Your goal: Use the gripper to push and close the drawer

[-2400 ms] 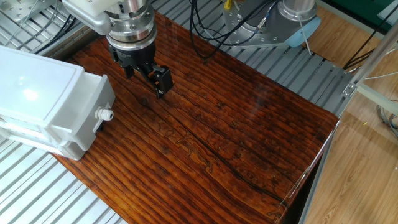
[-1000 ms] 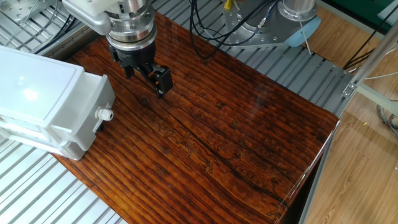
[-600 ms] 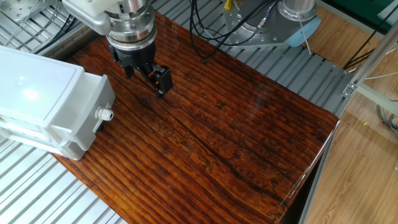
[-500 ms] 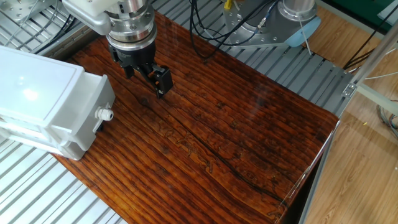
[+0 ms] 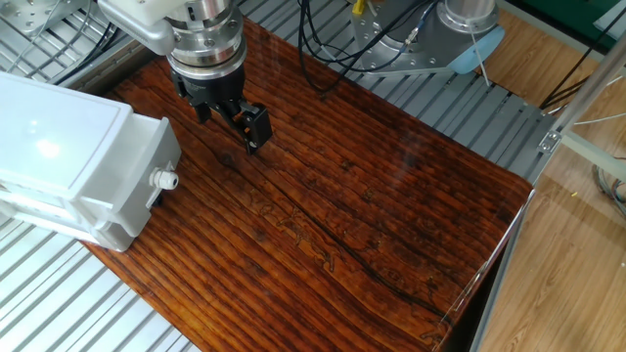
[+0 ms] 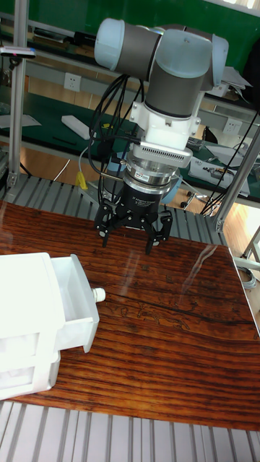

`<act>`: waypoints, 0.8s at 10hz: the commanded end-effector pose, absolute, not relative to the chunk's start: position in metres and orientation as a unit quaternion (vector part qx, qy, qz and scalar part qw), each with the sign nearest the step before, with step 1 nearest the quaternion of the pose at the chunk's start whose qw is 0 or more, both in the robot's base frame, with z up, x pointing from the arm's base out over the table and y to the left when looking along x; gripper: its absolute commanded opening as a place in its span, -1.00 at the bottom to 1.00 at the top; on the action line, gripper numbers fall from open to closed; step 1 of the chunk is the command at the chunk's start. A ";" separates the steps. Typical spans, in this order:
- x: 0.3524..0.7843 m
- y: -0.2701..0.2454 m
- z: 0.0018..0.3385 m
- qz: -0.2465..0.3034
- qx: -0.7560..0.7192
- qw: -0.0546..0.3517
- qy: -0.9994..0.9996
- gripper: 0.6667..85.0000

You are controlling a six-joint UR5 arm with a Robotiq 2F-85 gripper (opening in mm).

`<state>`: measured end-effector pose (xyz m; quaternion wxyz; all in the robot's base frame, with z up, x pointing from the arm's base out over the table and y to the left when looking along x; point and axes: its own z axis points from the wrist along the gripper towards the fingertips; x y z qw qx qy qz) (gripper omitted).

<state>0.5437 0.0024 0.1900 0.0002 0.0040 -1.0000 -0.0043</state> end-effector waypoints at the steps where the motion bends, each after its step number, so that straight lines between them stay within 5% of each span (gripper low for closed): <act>1: 0.604 0.001 0.197 -0.003 -0.054 -0.116 -0.992 -0.99; 8: 0.606 0.012 0.196 -0.035 -0.156 -0.114 -0.981 -0.99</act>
